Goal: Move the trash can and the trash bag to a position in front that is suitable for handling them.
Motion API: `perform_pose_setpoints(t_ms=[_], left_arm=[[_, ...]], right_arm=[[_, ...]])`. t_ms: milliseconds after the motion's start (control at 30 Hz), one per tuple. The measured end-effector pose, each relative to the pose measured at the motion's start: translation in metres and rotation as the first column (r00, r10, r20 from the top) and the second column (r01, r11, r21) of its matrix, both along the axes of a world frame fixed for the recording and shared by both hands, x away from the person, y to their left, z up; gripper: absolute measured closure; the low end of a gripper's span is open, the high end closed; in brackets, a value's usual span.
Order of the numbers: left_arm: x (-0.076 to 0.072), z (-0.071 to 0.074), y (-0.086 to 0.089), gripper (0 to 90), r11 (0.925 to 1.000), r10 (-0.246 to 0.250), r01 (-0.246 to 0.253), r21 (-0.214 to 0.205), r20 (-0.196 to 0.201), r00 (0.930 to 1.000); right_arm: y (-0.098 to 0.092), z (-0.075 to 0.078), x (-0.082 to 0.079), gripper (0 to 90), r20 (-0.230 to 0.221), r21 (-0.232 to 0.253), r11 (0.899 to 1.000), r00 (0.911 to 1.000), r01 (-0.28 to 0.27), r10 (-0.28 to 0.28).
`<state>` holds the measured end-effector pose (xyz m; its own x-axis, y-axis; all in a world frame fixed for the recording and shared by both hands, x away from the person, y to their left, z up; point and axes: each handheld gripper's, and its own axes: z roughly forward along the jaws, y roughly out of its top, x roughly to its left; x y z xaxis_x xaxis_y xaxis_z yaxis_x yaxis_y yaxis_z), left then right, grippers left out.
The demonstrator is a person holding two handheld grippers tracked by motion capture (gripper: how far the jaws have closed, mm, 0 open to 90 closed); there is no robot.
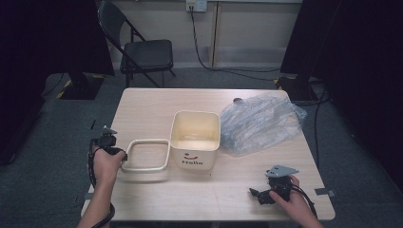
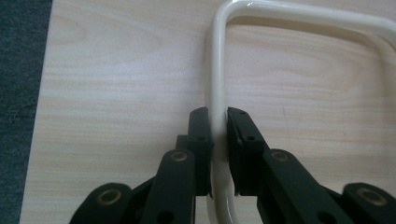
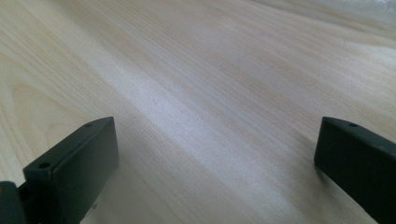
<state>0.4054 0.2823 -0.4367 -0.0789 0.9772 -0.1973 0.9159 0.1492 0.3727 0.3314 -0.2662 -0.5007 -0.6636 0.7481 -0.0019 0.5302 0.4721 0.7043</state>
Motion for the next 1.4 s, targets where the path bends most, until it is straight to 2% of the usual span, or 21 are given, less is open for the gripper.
perform_pose_setpoints(t_ms=[200,267,333,400,600,900,1133,1233,1367,1400], left_arm=[[-0.0004,-0.0016,0.0008,79.8,0.9999,-0.011,0.011,0.0,-0.011,0.9999],[-0.0008,-0.0019,0.0013,79.5,0.9997,-0.024,0.024,0.004,-0.03,0.9993],[-0.0014,-0.0036,0.0008,79.4,0.9999,-0.012,0.012,-0.004,-0.035,0.9993],[-0.0023,-0.0048,0.0019,79.3,0.9996,-0.028,0.028,-0.001,-0.043,0.9987],[-0.0046,-0.0085,0.0023,79.2,0.9996,-0.027,0.026,-0.014,-0.051,0.9983],[-0.0047,-0.0081,0.0,78.4,0.9992,-0.031,0.029,-0.027,-0.041,0.9987],[-0.0043,-0.0056,0.0015,78.2,0.9979,-0.058,0.057,-0.03,-0.044,0.9974],[-0.005,-0.0052,-0.0003,77.5,0.9977,-0.059,0.058,-0.036,-0.027,0.9979],[-0.0062,-0.0031,-0.0006,77.4,0.9955,-0.09,0.089,-0.031,-0.033,0.9953],[-0.0063,-0.0026,-0.0014,75.8,0.9957,-0.086,0.085,-0.036,-0.021,0.9961]], right_arm=[[0.0003,0.0,0.0001,0.0,0.001,-0.001,1.0,1.0,0.003,-0.003],[0.0003,0.0,0.0001,0.0,0.001,-0.001,1.0,1.0,0.003,-0.003],[0.0003,0.0,0.0001,0.0,0.001,-0.001,1.0,1.0,0.003,-0.003],[0.0003,0.0,0.0001,0.0,0.001,0.0,1.0,1.0,0.003,-0.003],[0.0003,0.0,0.0001,0.0,0.001,0.0,1.0,1.0,0.003,-0.003],[0.0012,-0.0001,0.0012,0.0,0.004,-0.001,1.0,1.0,0.002,-0.002],[0.0012,-0.0001,0.0011,0.0,0.004,-0.001,1.0,1.0,0.003,-0.003],[0.0012,-0.0001,0.0011,0.0,0.003,-0.001,1.0,1.0,0.003,-0.003],[0.0012,-0.0001,0.0011,0.0,0.004,-0.001,1.0,1.0,0.003,-0.003],[0.0012,-0.0001,0.0011,0.0,0.004,-0.001,1.0,1.0,0.003,-0.003]])
